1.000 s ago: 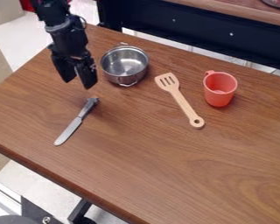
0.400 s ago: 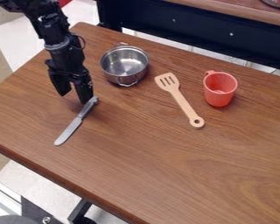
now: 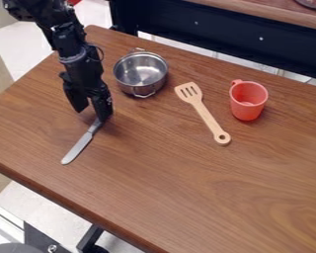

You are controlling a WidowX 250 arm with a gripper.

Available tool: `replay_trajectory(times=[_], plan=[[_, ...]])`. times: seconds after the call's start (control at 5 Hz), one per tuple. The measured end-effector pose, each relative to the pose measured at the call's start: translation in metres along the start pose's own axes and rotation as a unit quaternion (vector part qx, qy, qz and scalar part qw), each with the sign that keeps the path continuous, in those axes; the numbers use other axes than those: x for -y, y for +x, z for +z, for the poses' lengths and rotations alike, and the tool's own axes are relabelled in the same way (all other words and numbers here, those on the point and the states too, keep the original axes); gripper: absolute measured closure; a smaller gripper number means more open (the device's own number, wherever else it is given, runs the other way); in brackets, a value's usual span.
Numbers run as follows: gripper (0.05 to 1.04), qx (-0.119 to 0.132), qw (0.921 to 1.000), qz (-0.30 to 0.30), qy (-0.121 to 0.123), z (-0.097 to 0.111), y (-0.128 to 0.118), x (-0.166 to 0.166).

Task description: Put the silver knife into the silver pot

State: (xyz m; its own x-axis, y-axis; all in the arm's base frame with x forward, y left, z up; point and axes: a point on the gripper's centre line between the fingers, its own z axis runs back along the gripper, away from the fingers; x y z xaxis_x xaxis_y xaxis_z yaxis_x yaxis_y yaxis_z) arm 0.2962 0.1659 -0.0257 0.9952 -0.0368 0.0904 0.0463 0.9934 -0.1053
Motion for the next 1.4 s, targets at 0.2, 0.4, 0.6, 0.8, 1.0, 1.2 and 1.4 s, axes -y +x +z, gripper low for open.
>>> replay_trajectory(times=[0.2, 0.4, 0.6, 0.8, 1.0, 1.2, 1.4], plan=[[0.086, 0.010, 0.9998, 0.009, -0.016, -0.002, 0.001, 0.002], [0.086, 0.012, 0.9997, 0.019, -0.010, -0.006, 0.000, 0.004], [0.086, 0.010, 0.9998, 0.010, 0.015, -0.014, -0.004, 0.004], [0.086, 0.015, 0.9996, 0.006, 0.025, -0.015, -0.005, 0.003], [0.128, 0.014, 0.9996, 0.008, 0.022, -0.016, -0.006, 0.004], [0.400, 0.017, 0.9996, 0.020, 0.004, -0.016, -0.004, 0.002], [0.703, 0.018, 0.9996, 0.015, 0.015, -0.017, -0.005, -0.002]])
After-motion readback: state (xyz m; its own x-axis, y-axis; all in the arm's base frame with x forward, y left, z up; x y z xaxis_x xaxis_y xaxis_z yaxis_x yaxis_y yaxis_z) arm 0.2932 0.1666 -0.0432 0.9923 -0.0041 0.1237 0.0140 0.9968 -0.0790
